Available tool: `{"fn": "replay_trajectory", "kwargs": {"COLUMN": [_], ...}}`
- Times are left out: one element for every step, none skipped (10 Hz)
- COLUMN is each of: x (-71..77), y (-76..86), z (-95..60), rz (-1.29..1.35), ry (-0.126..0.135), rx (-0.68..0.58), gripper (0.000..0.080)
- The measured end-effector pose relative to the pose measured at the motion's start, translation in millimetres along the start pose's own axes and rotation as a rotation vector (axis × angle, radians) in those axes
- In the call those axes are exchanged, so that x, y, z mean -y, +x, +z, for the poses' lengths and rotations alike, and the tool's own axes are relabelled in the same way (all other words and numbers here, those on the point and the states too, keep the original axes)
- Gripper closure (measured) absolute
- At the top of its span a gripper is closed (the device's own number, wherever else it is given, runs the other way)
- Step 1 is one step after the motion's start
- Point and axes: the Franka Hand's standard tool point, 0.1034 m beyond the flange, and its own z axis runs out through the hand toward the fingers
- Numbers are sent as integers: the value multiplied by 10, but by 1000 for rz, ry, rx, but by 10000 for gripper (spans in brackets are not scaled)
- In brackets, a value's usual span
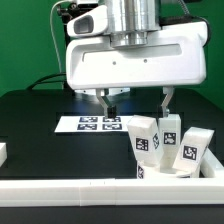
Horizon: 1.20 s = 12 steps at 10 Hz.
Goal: Assemble stool
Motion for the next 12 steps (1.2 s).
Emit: {"fn": "replay_trajectory", "kwargs": {"x": [-2,5,-6,-15,2,41,72,43,22,19,31,58], "y": [1,-3,6,19,22,16,15,28,37,37,24,16], "z": [0,2,-2,-9,-12,-14,-19,-20,-21,-21,-1,9], "rz": [-87,-175,-319,-453,-539,-648,-675,-755,-812,-841,-974,-1020], "ry": [-6,-11,-19,-20,-20,-25,-31,-40,-48,-53,-59,-58], "rx": [0,1,1,2,2,8,10,10,13,15,22,27], "gripper": [150,150,150,150,150,150,150,150,150,150,150,150]}}
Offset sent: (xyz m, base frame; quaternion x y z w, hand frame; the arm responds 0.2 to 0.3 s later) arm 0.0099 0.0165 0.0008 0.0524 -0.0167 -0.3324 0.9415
